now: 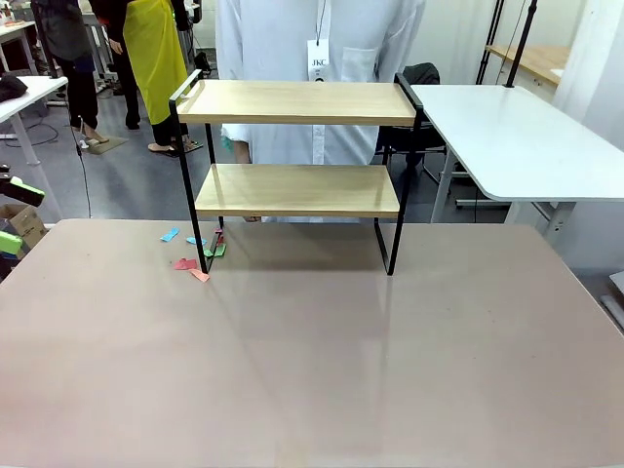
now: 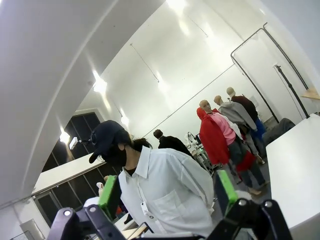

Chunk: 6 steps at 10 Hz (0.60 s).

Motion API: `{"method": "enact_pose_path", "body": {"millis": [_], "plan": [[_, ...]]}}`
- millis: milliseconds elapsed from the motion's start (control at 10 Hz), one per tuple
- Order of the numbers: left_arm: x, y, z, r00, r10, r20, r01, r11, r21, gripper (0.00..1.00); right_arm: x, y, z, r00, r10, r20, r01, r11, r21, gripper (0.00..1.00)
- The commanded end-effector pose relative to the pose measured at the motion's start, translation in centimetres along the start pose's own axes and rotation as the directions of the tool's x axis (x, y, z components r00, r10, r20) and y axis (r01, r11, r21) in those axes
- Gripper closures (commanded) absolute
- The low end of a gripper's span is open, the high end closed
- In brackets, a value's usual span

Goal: Clean the shelf.
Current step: Hand the Duster back to the human.

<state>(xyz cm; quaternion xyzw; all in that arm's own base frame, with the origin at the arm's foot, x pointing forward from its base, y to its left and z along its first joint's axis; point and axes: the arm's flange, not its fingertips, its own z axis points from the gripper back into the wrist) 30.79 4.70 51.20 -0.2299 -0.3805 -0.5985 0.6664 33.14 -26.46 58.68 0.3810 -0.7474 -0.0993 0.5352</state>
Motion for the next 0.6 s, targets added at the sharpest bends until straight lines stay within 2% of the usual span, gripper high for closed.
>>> {"method": "enact_pose_path", "body": {"millis": [0,500], "plan": [[-0.03,0.17,-0.06,0.999,-0.012,0.03,0.012,1.0,0.003,0.0,-0.29,0.32,0.22,1.0,0.02,0.002,-0.02,1.0,-0.007,0.0],[-0.03,0.17,-0.06,0.999,-0.012,0.03,0.012,1.0,0.003,0.0,-0.29,0.32,0.22,1.0,0.02,0.002,-0.02,1.0,-0.007,0.0]]}}
